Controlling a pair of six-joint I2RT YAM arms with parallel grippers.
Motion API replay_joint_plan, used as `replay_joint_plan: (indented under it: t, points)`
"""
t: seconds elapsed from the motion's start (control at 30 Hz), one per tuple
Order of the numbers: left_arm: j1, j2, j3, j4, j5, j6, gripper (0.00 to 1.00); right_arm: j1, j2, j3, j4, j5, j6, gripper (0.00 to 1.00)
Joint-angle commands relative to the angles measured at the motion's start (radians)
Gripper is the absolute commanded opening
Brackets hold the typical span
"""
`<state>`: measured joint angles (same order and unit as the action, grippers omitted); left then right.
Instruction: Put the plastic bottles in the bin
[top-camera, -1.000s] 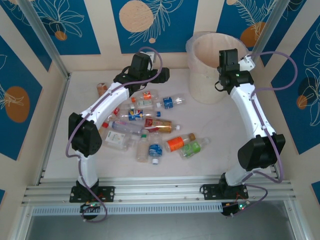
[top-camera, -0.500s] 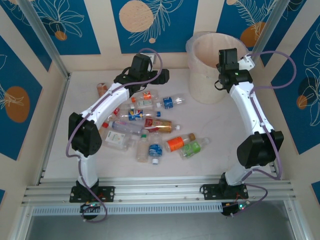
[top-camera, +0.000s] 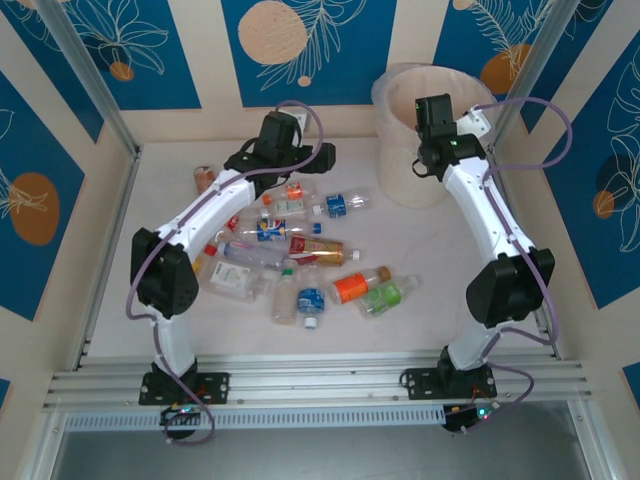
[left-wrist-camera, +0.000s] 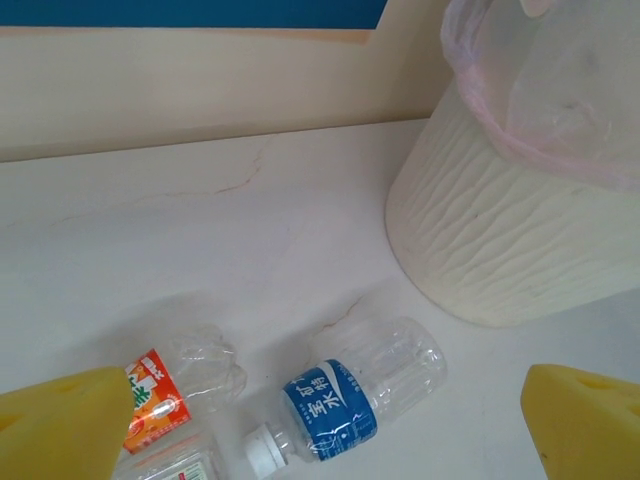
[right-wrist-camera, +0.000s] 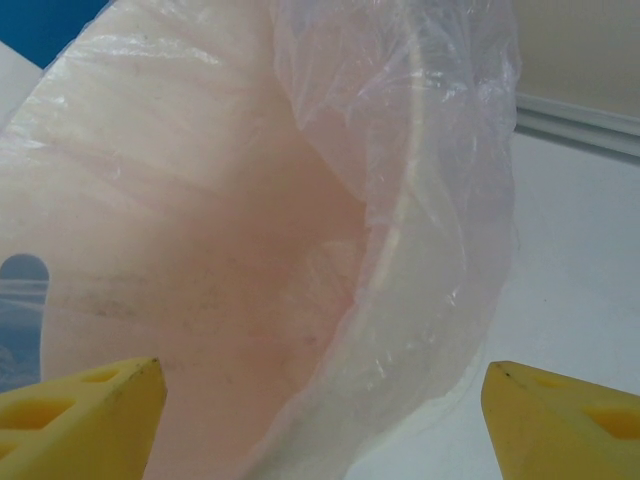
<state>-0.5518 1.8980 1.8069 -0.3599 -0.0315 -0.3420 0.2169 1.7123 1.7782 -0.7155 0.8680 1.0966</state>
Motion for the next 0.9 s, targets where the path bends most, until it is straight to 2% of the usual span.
replay_joint_plan:
  t: [0.0, 0.2, 0.3, 0.47, 0.57, 0.63, 0.87]
  points:
    - [0.007, -0.062, -0.018, 0.006, -0.023, 0.042, 0.99, 0.013, 0.016, 0.049, -0.059, 0.098, 0.040, 0.84]
    - [0.009, -0.071, -0.044, 0.022, -0.013, 0.028, 0.99, 0.002, 0.134, 0.155, -0.207, 0.051, 0.102, 0.83]
    - [0.009, -0.080, -0.056, 0.019, -0.020, 0.037, 0.99, 0.004, 0.135, 0.119, -0.196, 0.040, 0.119, 0.78]
    - [0.010, -0.089, -0.062, 0.011, -0.038, 0.050, 0.99, 0.000, 0.085, 0.039, -0.159, 0.029, 0.121, 0.56]
    - [0.010, -0.091, -0.065, 0.015, -0.038, 0.044, 1.00, 0.000, 0.051, 0.015, -0.180, 0.032, 0.126, 0.48]
    - [0.010, -0.089, -0.065, 0.018, -0.035, 0.040, 1.00, -0.001, 0.019, -0.012, -0.185, 0.037, 0.136, 0.47]
    - [0.010, -0.085, -0.057, 0.024, -0.021, 0.030, 1.00, 0.005, -0.048, -0.052, -0.217, 0.039, 0.130, 0.15]
